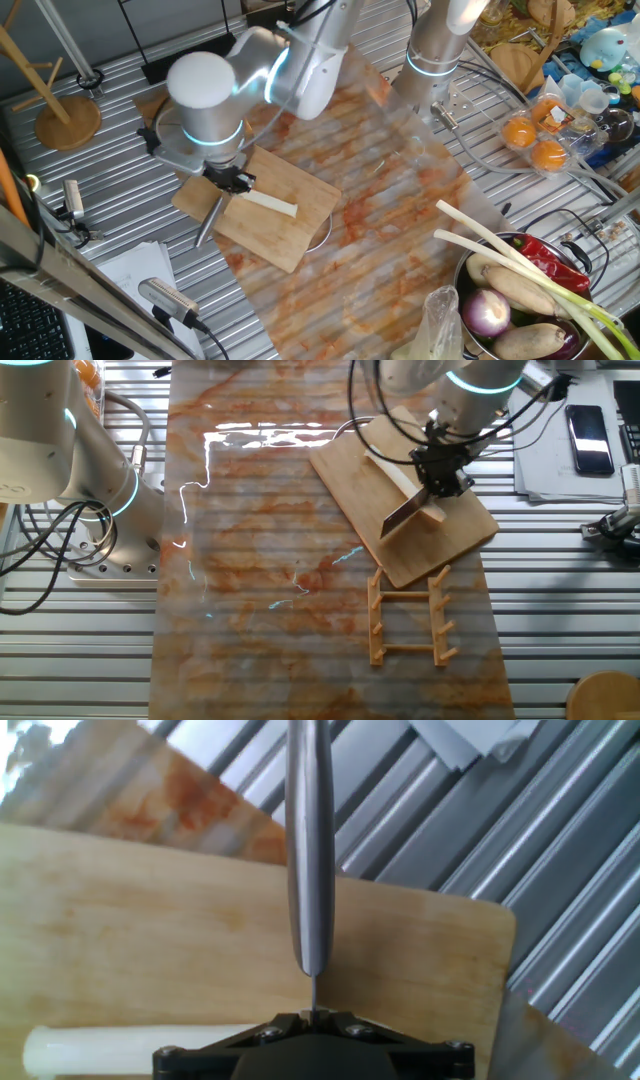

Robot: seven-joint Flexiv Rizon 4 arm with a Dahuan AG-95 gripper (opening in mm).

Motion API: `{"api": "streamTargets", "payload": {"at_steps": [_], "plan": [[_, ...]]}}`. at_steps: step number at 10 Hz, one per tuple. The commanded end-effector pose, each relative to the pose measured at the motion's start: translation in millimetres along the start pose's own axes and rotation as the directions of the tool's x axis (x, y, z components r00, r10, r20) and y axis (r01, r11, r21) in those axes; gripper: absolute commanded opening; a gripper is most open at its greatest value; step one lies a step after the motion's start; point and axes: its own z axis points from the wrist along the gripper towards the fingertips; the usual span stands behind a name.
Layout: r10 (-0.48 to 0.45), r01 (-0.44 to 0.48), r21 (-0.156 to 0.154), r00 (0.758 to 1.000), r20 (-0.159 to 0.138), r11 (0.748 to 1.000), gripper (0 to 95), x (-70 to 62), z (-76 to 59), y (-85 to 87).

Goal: Chop the scallions

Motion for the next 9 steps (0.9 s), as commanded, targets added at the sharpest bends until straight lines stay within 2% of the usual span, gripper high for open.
{"api": "streamTargets", "payload": {"at_steps": [1,3,4,6,8,9], "plan": [[0.024,-0.023,-0.018,0.999,0.028,1.0,0.0,-1.3,44.9,0.2],[0.044,-0.043,-0.031,0.998,0.05,0.999,0.0,-8.7,47.9,-2.0],[0.051,-0.05,-0.029,0.997,0.061,0.998,0.0,-19.3,45.9,-2.0],[0.053,-0.053,-0.007,0.993,0.107,0.999,0.0,-26.9,50.7,-1.6],[0.059,-0.058,-0.012,0.994,0.094,0.998,0.0,-37.1,50.0,-5.0],[0.062,-0.061,-0.013,0.993,0.105,0.998,0.0,-41.2,49.7,-5.3]]}}
